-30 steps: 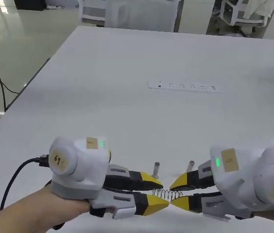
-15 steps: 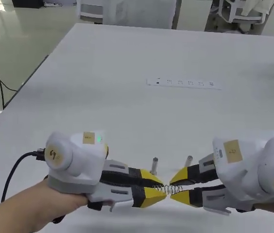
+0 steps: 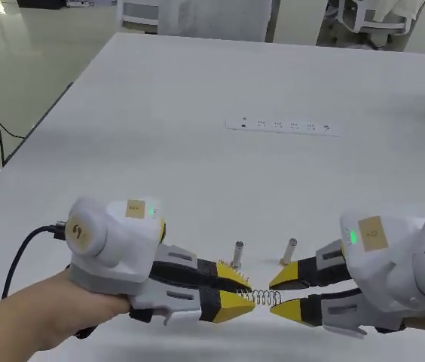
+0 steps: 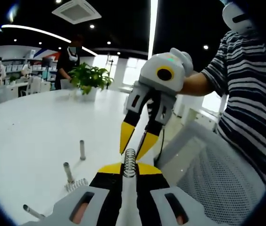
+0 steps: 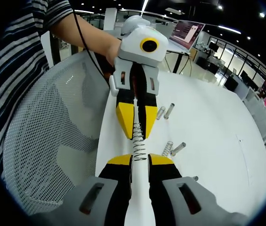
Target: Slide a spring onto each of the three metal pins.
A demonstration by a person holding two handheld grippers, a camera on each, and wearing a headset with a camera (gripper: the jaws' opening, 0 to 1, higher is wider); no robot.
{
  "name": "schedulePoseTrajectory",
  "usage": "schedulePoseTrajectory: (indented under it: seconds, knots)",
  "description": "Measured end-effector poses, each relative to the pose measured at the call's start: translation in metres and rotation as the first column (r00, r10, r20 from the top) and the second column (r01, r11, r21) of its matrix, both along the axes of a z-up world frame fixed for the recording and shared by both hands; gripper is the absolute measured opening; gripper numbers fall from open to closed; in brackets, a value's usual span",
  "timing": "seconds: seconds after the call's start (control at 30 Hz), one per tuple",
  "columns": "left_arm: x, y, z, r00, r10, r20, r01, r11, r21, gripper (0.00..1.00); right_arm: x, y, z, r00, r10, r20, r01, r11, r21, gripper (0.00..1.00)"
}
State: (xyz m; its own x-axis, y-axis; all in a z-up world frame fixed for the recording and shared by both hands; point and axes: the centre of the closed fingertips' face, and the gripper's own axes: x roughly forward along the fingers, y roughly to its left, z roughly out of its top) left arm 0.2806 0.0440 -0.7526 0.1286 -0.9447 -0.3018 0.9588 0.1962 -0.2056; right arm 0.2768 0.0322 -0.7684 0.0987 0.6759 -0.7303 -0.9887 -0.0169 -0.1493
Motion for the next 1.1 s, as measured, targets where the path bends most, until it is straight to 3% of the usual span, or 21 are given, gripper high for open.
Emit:
schedulePoseTrajectory:
  seconds: [0.27, 0.47, 0.53, 0.6, 0.63, 0.8, 1.1]
  knots:
    - [-0.002, 0.000, -0.002, 1.000, -0.018, -0.004, 0.018, 1.000, 0.015, 0.02, -0.002, 0.001, -0.003, 1.000, 0.010, 0.004, -0.010, 1.000, 0.000, 0.08]
    - [-0.001, 0.002, -0.007, 1.000, -0.022, 0.014, 0.021, 0.999, 0.043, 0.02, -0.002, 0.003, 0.008, 0.998, 0.039, 0.053, -0.040, 0.999, 0.012, 0.07]
    - [-0.001, 0.004, -0.009, 0.999, -0.023, 0.026, 0.021, 0.998, 0.057, 0.02, -0.001, 0.008, 0.017, 0.998, 0.040, 0.056, -0.042, 0.998, 0.049, 0.07]
    - [-0.002, 0.003, -0.011, 0.999, -0.025, 0.029, 0.023, 0.998, 0.065, 0.02, -0.003, 0.019, 0.034, 1.000, 0.014, -0.009, -0.012, 0.986, 0.165, 0.08]
    - [-0.002, 0.003, -0.011, 0.999, -0.023, 0.032, 0.021, 0.998, 0.062, 0.02, -0.004, 0.020, 0.036, 0.999, 0.006, -0.036, 0.000, 0.986, 0.169, 0.08]
    - [0.002, 0.004, -0.010, 0.999, -0.009, 0.051, 0.005, 0.998, 0.069, 0.02, -0.002, 0.025, 0.038, 1.000, 0.023, 0.016, -0.025, 0.989, 0.149, 0.08]
    - [0.003, 0.002, -0.007, 0.997, -0.009, 0.079, 0.003, 0.998, 0.070, 0.02, -0.001, 0.039, 0.048, 0.997, 0.039, 0.063, -0.049, 0.983, 0.176, 0.08]
